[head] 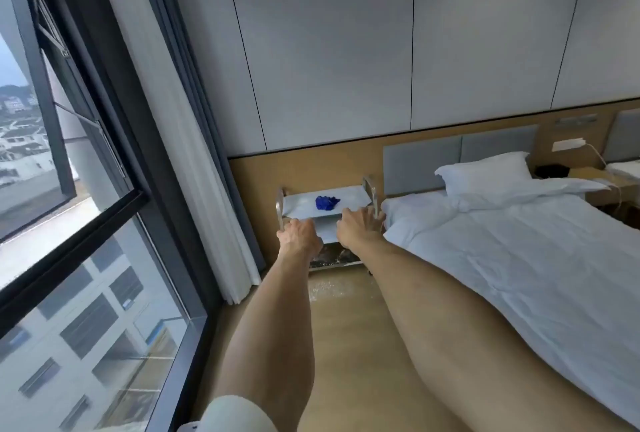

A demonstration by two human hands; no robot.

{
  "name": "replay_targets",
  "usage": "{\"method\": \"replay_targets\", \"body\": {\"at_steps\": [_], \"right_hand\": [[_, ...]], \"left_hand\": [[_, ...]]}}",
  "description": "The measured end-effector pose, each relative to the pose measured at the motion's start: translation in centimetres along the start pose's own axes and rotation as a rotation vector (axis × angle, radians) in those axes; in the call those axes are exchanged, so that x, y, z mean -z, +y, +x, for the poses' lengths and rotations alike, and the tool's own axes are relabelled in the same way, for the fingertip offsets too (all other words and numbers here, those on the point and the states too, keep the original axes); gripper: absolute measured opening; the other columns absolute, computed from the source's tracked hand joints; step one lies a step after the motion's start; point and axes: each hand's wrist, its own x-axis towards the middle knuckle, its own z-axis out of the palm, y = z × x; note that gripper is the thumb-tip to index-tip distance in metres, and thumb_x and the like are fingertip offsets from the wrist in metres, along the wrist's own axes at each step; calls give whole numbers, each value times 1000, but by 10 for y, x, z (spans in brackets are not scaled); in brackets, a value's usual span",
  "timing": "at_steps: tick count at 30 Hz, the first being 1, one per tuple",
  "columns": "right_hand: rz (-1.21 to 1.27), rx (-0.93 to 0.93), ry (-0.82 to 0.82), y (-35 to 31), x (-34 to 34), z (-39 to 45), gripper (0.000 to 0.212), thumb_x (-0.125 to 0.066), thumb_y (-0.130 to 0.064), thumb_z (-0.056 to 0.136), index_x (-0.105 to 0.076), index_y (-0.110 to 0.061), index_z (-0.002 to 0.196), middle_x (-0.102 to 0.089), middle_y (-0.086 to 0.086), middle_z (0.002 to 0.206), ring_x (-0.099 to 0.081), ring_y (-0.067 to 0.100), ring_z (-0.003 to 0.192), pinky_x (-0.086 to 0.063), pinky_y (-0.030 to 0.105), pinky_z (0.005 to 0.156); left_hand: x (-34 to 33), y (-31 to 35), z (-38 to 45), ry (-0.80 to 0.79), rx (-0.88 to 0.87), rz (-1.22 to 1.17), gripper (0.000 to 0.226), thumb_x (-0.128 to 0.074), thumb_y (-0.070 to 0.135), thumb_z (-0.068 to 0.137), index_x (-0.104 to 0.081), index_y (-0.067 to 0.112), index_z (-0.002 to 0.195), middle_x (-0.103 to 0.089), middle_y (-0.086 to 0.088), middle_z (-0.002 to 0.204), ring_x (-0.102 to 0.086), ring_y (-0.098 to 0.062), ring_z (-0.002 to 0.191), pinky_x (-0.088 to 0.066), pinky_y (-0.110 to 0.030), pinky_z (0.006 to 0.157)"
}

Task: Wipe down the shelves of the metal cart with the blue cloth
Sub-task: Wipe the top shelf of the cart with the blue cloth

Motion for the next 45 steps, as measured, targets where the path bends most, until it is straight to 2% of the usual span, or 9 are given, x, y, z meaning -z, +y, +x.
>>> {"method": "replay_targets", "body": {"at_steps": [4, 9, 14, 21, 24, 29, 37, 45], "right_hand": [[1, -24, -34, -10, -17, 32, 43, -48, -25, 96, -48, -18, 139, -36, 20, 151, -33, 37, 139, -23, 53, 110], [-47, -9, -72, -19, -69, 105, 41, -46, -25, 96, -49, -19, 137, -40, 20, 148, -36, 36, 138, -27, 50, 108], [-63, 19, -141, -34, -127, 220, 42, -45, -29, 97, -46, -20, 138, -35, 22, 150, -31, 37, 139, -21, 51, 112], [-88, 33, -214, -54, -138, 376, 46, -48, -28, 97, -44, -17, 141, -31, 22, 154, -28, 37, 142, -20, 53, 114], [-71, 42, -179, -67, -131, 435, 38, -49, -25, 96, -51, -15, 133, -39, 19, 148, -34, 34, 136, -24, 52, 113], [-57, 61, -128, -83, -141, 528, 32, -47, -24, 95, -54, -18, 126, -48, 15, 136, -42, 30, 125, -32, 48, 104], [-78, -2, -185, -108, -208, 700, 32, -46, -22, 95, -57, -16, 125, -49, 13, 136, -41, 29, 127, -30, 48, 106], [-80, -2, -292, -169, -308, 894, 33, -47, -21, 96, -54, -15, 127, -48, 12, 139, -40, 28, 132, -30, 47, 111]], "left_hand": [[-24, -14, 39, -60, -1, 5, 42, -58, 25, 90, -50, 22, 130, -57, -9, 115, -56, -28, 107, -45, -48, 97], [-90, -33, 114, -109, 72, 14, 51, -56, 25, 91, -39, 27, 140, -45, -15, 131, -45, -33, 121, -37, -48, 101], [-140, -40, 222, -179, 104, 9, 63, -58, 26, 87, -31, 30, 144, -37, -20, 139, -38, -35, 129, -36, -48, 102], [-145, -53, 366, -212, 141, 38, 65, -58, 21, 87, -29, 30, 144, -39, -18, 135, -41, -34, 123, -38, -47, 101], [-135, -62, 423, -181, 142, 29, 65, -56, 20, 89, -27, 29, 147, -39, -18, 135, -41, -34, 124, -38, -47, 102], [-137, -76, 522, -171, 162, 34, 63, -58, 28, 91, -27, 28, 146, -38, -19, 139, -40, -35, 127, -38, -48, 104], [-192, -94, 698, -293, 124, 40, 58, -55, 25, 88, -33, 25, 141, -33, -21, 147, -38, -37, 132, -37, -49, 106], [-259, -118, 911, -364, 74, 45, 55, -49, 23, 93, -30, 22, 144, -41, -14, 135, -45, -30, 121, -42, -41, 96]]}}
